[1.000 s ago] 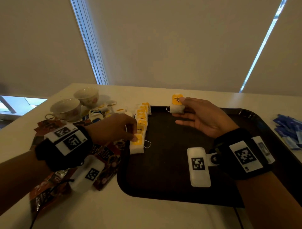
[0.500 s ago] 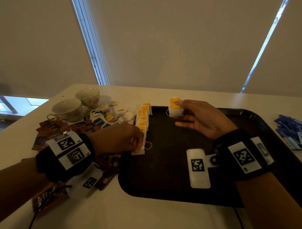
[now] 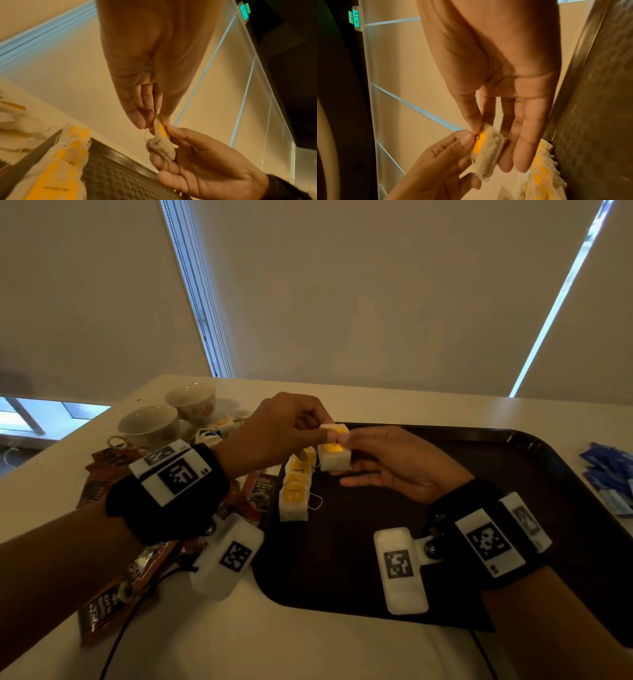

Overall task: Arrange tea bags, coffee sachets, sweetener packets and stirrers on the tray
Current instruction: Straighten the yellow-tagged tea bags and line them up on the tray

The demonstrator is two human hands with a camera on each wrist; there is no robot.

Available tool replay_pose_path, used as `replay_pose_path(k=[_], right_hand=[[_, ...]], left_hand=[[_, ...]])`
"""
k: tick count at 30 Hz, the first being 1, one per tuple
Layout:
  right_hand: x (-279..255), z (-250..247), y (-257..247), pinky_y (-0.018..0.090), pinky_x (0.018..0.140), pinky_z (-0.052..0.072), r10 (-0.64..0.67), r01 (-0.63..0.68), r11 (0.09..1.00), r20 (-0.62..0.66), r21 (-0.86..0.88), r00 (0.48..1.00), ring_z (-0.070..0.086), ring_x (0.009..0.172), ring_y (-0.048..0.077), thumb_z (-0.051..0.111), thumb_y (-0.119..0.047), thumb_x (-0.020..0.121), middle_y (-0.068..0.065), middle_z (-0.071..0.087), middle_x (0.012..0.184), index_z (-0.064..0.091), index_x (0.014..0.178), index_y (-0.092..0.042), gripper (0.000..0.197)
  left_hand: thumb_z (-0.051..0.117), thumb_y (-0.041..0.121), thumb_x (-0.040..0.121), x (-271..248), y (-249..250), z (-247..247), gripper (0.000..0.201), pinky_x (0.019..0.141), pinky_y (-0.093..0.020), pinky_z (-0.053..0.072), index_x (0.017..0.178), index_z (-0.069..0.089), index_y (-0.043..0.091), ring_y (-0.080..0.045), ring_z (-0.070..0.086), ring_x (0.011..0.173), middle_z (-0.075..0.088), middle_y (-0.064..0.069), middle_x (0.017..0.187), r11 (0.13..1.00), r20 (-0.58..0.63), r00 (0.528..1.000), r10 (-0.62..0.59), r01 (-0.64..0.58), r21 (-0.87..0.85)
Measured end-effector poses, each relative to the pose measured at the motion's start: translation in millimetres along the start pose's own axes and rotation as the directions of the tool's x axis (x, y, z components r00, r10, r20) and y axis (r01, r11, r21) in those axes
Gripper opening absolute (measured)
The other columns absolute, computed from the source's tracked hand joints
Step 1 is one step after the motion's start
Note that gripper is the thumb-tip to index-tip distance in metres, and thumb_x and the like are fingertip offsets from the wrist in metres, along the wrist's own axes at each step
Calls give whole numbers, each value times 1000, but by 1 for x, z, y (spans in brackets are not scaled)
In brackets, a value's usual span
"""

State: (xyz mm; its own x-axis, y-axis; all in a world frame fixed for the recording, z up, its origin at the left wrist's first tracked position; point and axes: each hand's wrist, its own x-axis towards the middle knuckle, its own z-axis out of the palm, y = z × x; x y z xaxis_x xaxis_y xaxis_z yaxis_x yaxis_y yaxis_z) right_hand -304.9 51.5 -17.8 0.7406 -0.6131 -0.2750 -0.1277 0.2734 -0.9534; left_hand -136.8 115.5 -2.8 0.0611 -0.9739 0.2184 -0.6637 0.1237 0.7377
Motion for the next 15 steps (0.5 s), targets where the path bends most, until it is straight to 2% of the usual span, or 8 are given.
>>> replay_pose_path(k=[3, 5, 7, 9, 10, 12, 13, 15], right_hand=[[-1, 0, -1, 33, 77, 57, 38, -35, 997, 37, -63, 999, 69, 93, 22, 54, -24, 92, 11, 71, 98, 64, 101, -12, 18], [-1, -2, -2, 33, 79, 57, 41, -39, 992, 16, -123, 999, 68, 96, 22, 54, -27, 92, 10, 70, 100, 64, 103, -13, 21], [-1, -7, -3, 34, 82, 55, 23, -29, 989, -41, -143, 999, 66, 100, 22, 54, -29, 92, 12, 69, 107, 64, 106, -13, 23], [-1, -10, -4, 35, 83, 54, 10, -20, 992, -81, -121, 997, 65, 103, 23, 53, -29, 93, 13, 68, 111, 63, 109, -12, 25], [-2, -11, -4, 35, 84, 54, 9, -18, 994, -88, -108, 996, 65, 104, 23, 53, -29, 93, 13, 68, 112, 63, 110, -11, 27], [-2, -11, -5, 35, 84, 54, 4, -14, 995, -92, -103, 996, 65, 103, 23, 52, -29, 94, 12, 68, 111, 63, 112, -11, 28], [-2, -11, -5, 35, 84, 54, 0, -10, 994, -93, -108, 996, 65, 102, 22, 52, -29, 94, 12, 68, 111, 63, 112, -11, 28], [-3, -11, -6, 35, 83, 55, -8, -3, 994, -94, -112, 996, 66, 101, 21, 52, -29, 94, 11, 68, 111, 63, 112, -10, 28]], left_hand=[[68, 13, 82, -5, -3, -6, 6, 55, -22, 56, 84, 63, 10, -8, 67, 63, 68, -6, 79, 996, 43, 997, -57, 59, -59], [68, 11, 81, -12, -3, -12, 6, 52, -21, 55, 84, 63, 7, -9, 68, 62, 69, -8, 79, 994, 56, 995, -82, 85, -71], [69, 14, 78, -20, -5, -17, 8, 51, -15, 51, 81, 64, 9, -6, 67, 60, 69, -5, 76, 991, 123, 986, -116, 123, -50], [69, 21, 75, -29, -9, -19, 14, 56, -16, 52, 81, 65, 10, -8, 67, 63, 71, -3, 73, 985, 231, 960, -161, 170, -18], [69, 25, 74, -33, -12, -20, 16, 59, -19, 54, 82, 66, 12, -11, 68, 65, 72, -2, 75, 981, 276, 942, -189, 196, 5], [69, 28, 76, -38, -20, -18, 17, 65, -33, 59, 86, 66, 15, -18, 70, 69, 73, -2, 80, 961, 337, 902, -268, 276, 26], [69, 27, 79, -39, -22, -16, 15, 67, -40, 60, 87, 66, 16, -19, 69, 68, 73, -2, 79, 949, 355, 885, -302, 313, 28], [68, 25, 82, -41, -27, -12, 12, 70, -44, 58, 89, 65, 16, -16, 68, 64, 72, 0, 74, 942, 356, 875, -328, 330, 58]])
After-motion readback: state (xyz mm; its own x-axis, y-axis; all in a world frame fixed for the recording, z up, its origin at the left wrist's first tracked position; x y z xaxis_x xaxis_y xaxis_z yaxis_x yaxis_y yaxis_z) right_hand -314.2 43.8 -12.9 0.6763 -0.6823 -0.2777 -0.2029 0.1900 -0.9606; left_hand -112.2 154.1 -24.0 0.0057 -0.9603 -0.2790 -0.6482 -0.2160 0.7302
